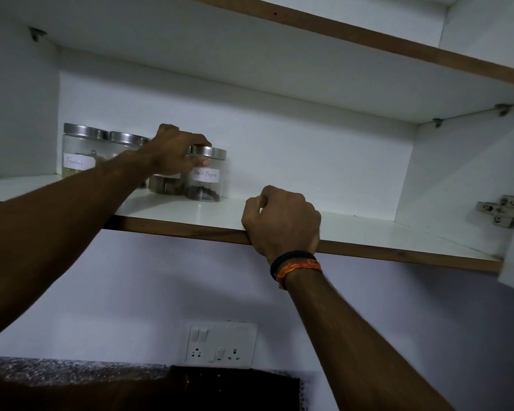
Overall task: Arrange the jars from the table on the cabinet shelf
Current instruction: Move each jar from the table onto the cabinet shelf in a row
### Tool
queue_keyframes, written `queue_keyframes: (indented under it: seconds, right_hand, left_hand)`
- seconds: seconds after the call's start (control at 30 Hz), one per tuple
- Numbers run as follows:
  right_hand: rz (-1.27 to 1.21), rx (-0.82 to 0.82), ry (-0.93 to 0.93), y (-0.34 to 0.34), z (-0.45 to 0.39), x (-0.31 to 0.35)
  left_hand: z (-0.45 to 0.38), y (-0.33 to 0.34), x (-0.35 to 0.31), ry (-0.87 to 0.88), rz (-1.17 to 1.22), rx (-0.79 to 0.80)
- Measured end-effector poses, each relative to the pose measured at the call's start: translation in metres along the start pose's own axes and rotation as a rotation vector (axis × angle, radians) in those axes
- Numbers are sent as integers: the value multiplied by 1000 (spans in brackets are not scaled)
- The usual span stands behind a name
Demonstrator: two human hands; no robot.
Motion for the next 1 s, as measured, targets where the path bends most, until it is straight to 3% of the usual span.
queue_keyframes:
  seconds: [0.73, 1.0]
  right_hand:
    - [-5, 22, 20, 2, -1, -3]
    - [13, 55, 55, -3, 0, -1]
  left_hand:
    - [-3, 14, -7, -52, -38, -10]
    - [43, -31, -58, -22, 215, 22]
Point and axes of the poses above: each hand's wrist, its own z-axis away from the middle knuckle, its own y-axis out of the palm, x = y × z, the point moved 5 cm from there along -z, towards the middle knuckle, and after that the axes turned 2 degrees about -z, right-handed, at the moved point
